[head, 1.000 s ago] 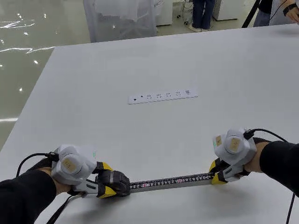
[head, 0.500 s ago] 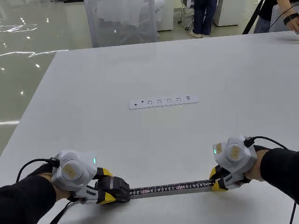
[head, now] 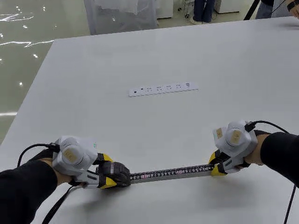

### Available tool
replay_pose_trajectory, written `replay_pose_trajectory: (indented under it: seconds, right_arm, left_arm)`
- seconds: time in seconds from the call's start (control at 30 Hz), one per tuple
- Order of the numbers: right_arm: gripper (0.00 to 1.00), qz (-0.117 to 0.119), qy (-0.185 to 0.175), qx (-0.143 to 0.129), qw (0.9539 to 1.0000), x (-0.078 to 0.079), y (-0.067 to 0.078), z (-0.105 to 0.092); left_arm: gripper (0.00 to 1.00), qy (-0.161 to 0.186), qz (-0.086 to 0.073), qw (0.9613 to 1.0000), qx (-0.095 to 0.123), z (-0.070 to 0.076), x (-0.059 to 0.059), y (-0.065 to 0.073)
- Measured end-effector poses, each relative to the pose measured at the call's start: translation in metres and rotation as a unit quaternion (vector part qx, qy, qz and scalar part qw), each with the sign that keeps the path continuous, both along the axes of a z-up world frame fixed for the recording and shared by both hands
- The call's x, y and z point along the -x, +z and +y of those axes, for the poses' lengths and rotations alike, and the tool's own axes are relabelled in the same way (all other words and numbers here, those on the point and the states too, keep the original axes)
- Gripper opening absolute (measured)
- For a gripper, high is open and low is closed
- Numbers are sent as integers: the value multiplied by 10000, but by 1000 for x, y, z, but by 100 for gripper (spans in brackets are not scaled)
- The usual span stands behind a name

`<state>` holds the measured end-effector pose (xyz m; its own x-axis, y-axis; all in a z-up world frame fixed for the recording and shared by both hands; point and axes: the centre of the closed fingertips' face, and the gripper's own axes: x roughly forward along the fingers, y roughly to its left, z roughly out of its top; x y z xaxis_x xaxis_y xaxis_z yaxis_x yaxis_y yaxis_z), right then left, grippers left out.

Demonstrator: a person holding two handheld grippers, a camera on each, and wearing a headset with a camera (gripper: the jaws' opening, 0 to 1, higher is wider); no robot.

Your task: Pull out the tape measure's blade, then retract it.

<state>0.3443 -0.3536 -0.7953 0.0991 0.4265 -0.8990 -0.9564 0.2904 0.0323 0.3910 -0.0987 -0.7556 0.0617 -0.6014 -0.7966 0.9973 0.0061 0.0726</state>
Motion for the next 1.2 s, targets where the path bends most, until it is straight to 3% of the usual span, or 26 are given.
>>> replay_pose_trajectory:
  seconds: [0.1, 0.17, 0.3, 0.6, 0.7, 0.77, 0.9, 1.03, 1.13, 1.2]
  right_arm:
    - [11, -22, 96, 51, 9999, 0, 0, 0]
    - [11, -9, 114, 57, 9999, -1, 0, 0]
    - [11, -29, 175, 0, 9998, -1, 0, 0]
    - [15, -60, 126, -97, 9999, 4, 0, 0]
    - [19, 20, -47, -169, 9998, 5, 1, 3]
    - [18, -117, 71, -74, 9999, 5, 0, 2]
    - [20, -109, -355, -238, 9990, 4, 2, 2]
    - [30, -439, -792, -332, 9953, -2, 2, -6]
    - [40, -422, -1118, -540, 9914, 8, 4, -9]
    - [44, -272, -1436, -665, 9870, 15, 3, -11]
  left_arm:
    - [28, -5, 14, 10000, 5, 0, -1, 0]
    - [29, 69, 130, 9999, -29, -1, -2, 0]
    - [30, -142, 99, 9996, -208, -2, -3, -1]
    - [31, 13, 41, 9999, -149, -1, -2, -1]
    - [33, 185, -8, 9998, -69, 0, -4, 0]
    - [36, 446, 51, 9990, 55, 1, -7, 2]
    - [49, 899, 130, 9955, 267, 4, -14, 10]
    - [53, 1078, 248, 9934, 302, 14, -13, 10]
    - [65, 1456, 422, 9870, 541, 19, -10, 11]
    - [69, 1547, 381, 9857, 559, 24, -10, 12]
